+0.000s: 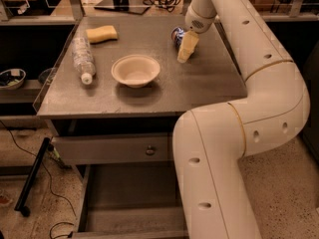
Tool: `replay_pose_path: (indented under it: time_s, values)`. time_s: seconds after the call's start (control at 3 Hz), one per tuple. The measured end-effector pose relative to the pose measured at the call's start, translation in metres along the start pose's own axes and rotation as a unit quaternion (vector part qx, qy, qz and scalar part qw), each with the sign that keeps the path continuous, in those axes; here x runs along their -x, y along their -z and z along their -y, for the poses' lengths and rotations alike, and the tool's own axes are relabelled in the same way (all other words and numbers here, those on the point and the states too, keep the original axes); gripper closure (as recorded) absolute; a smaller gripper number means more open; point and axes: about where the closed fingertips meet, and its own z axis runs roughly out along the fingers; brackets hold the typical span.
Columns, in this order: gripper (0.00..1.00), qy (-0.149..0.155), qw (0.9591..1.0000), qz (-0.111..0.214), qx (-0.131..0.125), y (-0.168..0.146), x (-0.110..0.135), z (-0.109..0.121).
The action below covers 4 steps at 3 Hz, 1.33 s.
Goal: Place pepsi can into middle drawer
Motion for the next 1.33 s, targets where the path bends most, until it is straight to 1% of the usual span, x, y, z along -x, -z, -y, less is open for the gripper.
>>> replay_pose_path:
  time_s: [0.33,0.67,1.0,1.33]
  values:
    - [0.00,0.007,0.9999,0.000,-0.009,-0.002,0.002,0.004]
    - [0.00,0.023,0.9996,0.001,-0.019,-0.006,0.007,0.010]
    - [0.00,0.023,0.9996,0.001,-0.019,-0.006,0.007,0.010]
    - [0.00,0.011,0.9999,0.008,0.009,-0.014,0.004,-0.003]
